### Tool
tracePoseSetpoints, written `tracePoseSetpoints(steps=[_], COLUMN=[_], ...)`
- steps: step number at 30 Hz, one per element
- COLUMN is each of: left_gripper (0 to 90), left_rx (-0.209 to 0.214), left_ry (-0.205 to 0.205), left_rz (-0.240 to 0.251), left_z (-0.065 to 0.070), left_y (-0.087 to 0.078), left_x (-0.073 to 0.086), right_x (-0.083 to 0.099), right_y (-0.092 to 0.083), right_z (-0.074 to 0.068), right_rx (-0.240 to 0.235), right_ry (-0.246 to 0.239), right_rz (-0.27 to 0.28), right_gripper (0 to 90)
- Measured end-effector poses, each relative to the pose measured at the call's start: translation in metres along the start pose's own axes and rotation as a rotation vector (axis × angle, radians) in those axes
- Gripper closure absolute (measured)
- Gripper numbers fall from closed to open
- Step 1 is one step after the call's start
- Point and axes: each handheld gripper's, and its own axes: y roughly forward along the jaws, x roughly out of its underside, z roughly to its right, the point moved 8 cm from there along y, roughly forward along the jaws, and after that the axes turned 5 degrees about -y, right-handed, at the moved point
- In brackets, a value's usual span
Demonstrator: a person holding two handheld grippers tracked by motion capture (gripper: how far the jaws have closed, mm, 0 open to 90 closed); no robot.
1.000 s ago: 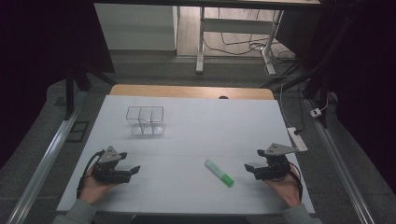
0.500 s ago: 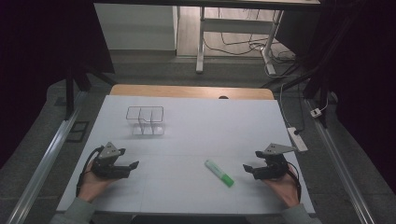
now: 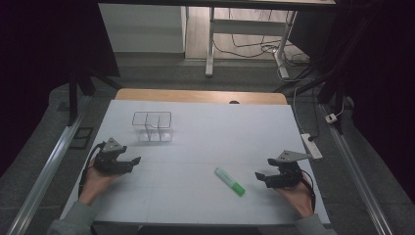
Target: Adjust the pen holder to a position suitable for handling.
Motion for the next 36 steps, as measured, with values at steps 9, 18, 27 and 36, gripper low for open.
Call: tracePoseSetpoints(steps=[9, 18, 27, 36], left_gripper=[27.8, 31.9, 36.7, 44.4], left_rx=[-0.008, -0.029, -0.033, -0.040], left_ry=[-0.069, -0.101, -0.121, -0.120], left_rz=[-0.006, -0.025, -0.025, -0.021], left_z=[-0.025, -0.042, -0.053, -0.060], left_y=[0.006, 0.016, 0.027, 0.035], left_x=[-0.007, -0.010, -0.017, -0.024], right_x=[0.001, 0.002, 0.002, 0.003], right_y=[0.001, 0.002, 0.002, 0.004], right_z=[0.000, 0.001, 0.000, 0.000], right_rx=[-0.002, 0.001, -0.002, -0.002], right_ry=[0.005, 0.007, 0.009, 0.005], right_rz=[-0.004, -0.007, -0.009, -0.012], right_gripper=[21.4, 21.5, 21.8, 21.8])
